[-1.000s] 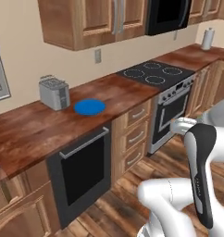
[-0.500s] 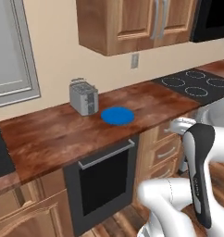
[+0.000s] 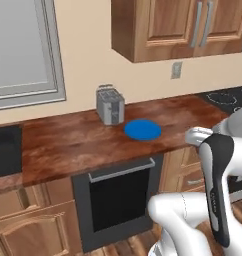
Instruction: Pick onion from the fridge and place it on the plate on the counter.
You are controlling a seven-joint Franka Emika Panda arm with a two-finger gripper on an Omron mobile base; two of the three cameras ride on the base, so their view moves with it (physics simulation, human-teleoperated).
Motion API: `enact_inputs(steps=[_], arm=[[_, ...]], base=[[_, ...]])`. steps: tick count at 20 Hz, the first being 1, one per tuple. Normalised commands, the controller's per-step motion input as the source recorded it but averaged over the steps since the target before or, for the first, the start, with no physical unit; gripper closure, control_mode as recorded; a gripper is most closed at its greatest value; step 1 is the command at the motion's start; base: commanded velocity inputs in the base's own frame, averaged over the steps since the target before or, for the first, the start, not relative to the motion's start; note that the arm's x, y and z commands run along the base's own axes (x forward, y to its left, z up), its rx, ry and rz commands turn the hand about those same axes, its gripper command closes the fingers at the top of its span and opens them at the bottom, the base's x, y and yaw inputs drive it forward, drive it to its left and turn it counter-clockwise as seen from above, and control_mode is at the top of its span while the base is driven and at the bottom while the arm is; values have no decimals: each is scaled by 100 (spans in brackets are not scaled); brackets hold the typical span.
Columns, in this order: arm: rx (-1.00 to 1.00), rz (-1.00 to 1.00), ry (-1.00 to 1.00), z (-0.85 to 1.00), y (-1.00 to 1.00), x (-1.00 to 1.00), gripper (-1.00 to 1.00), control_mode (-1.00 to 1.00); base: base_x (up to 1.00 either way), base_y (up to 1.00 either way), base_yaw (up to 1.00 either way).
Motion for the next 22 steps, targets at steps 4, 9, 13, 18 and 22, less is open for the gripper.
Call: enact_inputs(steps=[4, 9, 13, 18, 22], arm=[[0, 0, 0, 0, 0, 0, 100, 100], [0, 0, 0, 0, 0, 0, 100, 100], [0, 0, 0, 0, 0, 0, 100, 100], [0, 0, 0, 0, 0, 0, 100, 100], [0, 0, 0, 0, 0, 0, 100, 100]], base=[[61, -44, 40], [50, -54, 38], [22, -58, 38], [36, -45, 35], [57, -37, 32]])
